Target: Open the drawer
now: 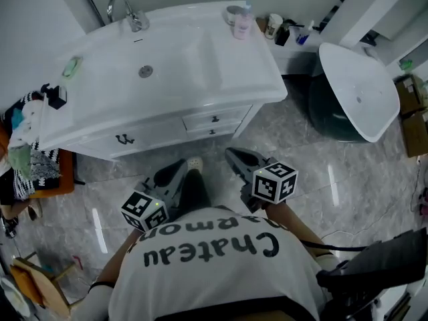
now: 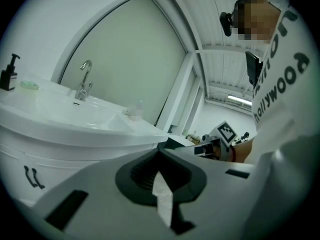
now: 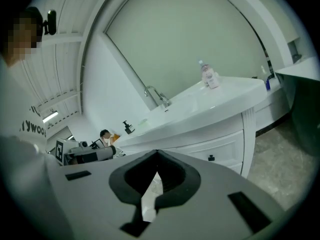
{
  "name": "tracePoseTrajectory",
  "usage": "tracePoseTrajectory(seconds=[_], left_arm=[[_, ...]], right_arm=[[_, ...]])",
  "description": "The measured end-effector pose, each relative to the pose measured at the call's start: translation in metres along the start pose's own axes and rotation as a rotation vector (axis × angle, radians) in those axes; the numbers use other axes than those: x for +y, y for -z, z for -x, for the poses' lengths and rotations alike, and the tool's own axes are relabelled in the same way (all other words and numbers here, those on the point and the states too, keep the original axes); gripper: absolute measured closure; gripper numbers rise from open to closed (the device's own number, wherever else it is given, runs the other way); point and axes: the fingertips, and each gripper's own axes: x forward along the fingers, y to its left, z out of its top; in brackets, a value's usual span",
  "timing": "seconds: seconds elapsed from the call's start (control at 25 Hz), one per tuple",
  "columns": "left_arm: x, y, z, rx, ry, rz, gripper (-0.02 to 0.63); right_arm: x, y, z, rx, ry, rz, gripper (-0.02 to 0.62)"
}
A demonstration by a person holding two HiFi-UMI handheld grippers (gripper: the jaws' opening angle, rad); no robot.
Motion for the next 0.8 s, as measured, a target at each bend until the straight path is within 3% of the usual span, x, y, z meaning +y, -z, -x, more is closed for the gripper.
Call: tracePoseTrajectory(seconds=[0.12, 0.48, 0.72, 0.76, 0.8], left_arm=[[0.025, 0.008, -0.006, 0.030, -0.045, 0.032, 0.598], [0.070, 0.042, -0.012, 0.113, -0.096, -0.015, 0.598], [0.100, 0.052, -0.001, 0.140, -0.167, 0.052, 0.598], [0.105, 0.054, 0.000, 0.142, -0.177, 0.059, 0.598], [0.109, 0.057, 0.000, 0.148, -0.184, 0.064, 0.598]], right_arm=[[-0.029, 0.004, -0.022, 0.019, 0.056, 0.042, 0.591], [-0.098, 0.023, -0.086, 0.103, 0.141, 0.046, 0.591], [-0.144, 0.048, -0.122, 0.145, 0.208, 0.022, 0.591], [-0.150, 0.053, -0.129, 0.156, 0.206, 0.001, 0.549], [-0.156, 0.058, -0.135, 0.167, 0.203, -0.023, 0.454]])
